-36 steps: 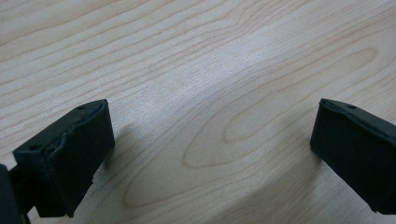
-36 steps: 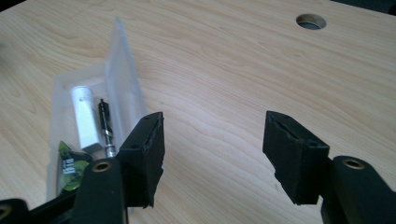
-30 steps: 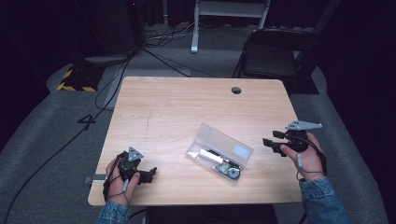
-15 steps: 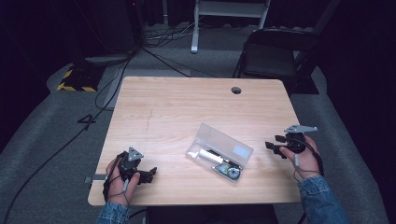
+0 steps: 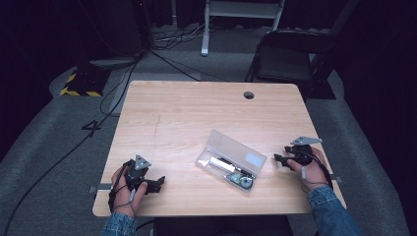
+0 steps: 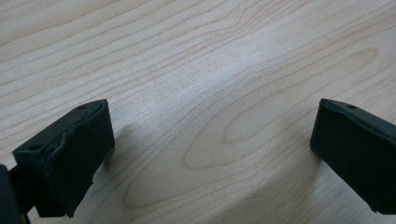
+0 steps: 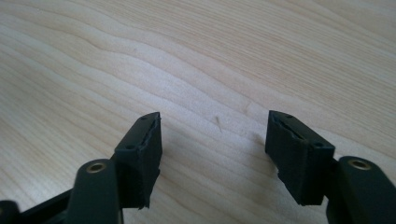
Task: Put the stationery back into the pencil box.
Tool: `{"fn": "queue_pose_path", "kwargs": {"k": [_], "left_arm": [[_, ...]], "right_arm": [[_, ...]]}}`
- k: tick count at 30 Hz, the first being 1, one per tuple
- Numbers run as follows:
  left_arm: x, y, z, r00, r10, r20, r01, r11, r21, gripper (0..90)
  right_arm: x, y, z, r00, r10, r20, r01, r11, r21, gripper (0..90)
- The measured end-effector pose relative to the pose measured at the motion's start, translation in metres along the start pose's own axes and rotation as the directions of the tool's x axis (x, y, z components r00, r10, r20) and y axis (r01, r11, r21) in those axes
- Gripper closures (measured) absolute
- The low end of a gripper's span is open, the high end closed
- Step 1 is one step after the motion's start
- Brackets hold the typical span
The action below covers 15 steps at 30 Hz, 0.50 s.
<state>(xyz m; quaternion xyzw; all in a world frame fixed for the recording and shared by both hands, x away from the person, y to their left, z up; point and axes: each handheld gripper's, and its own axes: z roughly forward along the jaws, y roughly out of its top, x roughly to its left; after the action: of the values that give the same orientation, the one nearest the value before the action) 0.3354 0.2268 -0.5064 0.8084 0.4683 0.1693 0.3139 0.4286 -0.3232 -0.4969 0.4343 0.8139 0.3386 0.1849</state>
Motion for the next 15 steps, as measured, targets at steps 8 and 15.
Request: {"fn": "queue_pose_path", "kwargs": {"k": [8, 15], "left_arm": [[0.0, 0.0, -0.0001, 1.0, 0.001, -0.002, -0.001, 1.0, 0.001, 0.1], [0.0, 0.0, -0.0001, 1.0, 0.001, -0.002, -0.001, 1.0, 0.0, 0.1]], "right_arm": [[-0.0005, -0.0042, 0.0049, 1.0, -0.006, -0.005, 0.005, 0.998, -0.056, 28.6], [-0.0005, -0.0039, 0.0053, 1.0, -0.004, -0.006, 0.004, 0.999, -0.054, 26.6]]}}
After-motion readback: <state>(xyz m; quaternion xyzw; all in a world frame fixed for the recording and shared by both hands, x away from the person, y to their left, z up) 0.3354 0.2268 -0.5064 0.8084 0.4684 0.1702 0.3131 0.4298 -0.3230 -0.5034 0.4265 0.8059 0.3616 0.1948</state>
